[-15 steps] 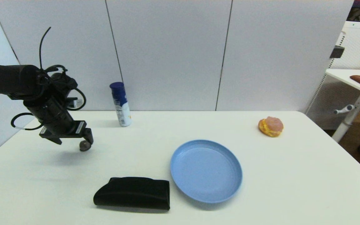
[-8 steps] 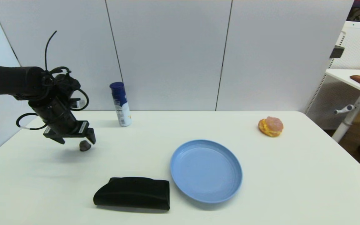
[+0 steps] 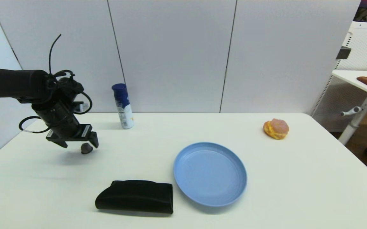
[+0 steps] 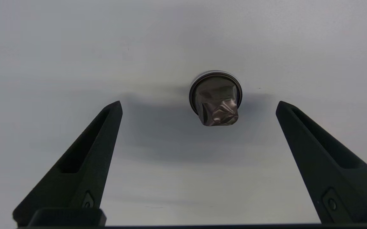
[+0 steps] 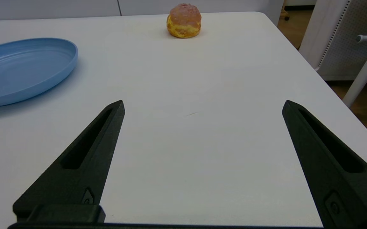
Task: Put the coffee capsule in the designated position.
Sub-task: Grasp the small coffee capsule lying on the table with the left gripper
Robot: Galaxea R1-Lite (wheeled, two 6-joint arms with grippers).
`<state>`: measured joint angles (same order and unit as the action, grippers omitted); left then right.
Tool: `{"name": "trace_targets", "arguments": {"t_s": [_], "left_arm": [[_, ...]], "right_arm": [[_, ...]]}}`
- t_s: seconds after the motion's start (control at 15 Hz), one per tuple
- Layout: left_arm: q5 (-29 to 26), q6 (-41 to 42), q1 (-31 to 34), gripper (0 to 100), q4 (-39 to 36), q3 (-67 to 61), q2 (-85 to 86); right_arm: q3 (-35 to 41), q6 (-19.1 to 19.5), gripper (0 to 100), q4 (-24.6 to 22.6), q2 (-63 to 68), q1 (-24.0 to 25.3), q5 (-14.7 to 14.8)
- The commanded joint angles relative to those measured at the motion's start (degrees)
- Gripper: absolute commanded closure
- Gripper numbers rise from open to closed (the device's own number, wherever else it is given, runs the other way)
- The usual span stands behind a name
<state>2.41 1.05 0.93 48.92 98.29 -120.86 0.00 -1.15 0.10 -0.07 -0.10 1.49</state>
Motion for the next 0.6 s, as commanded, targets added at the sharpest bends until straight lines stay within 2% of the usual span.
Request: {"name": "trace_targets", "arguments": {"t_s": [0.07, 0.27, 0.33, 0.6], "left_arm": [[0.05, 0.01, -0.14, 0, 0.30, 0.23, -0.26], [-0.13, 0.09, -0.31, 0, 0.30, 0.23, -0.34], [-0.13, 0.09, -0.31, 100, 0.30, 0.23, -0.34], [-0.92, 0.18, -0.31, 100, 0.30, 0.14, -0.34]], "right_arm": [[0.00, 0.00, 0, -0.01, 0.07, 0.01, 0.01], [0.00, 0.00, 0, -0.01, 0.07, 0.01, 0.01], [0.00, 0.00, 0, -0.01, 0.07, 0.01, 0.01], [0.00, 0.00, 0, -0.01, 0.07, 0.01, 0.01]]}}
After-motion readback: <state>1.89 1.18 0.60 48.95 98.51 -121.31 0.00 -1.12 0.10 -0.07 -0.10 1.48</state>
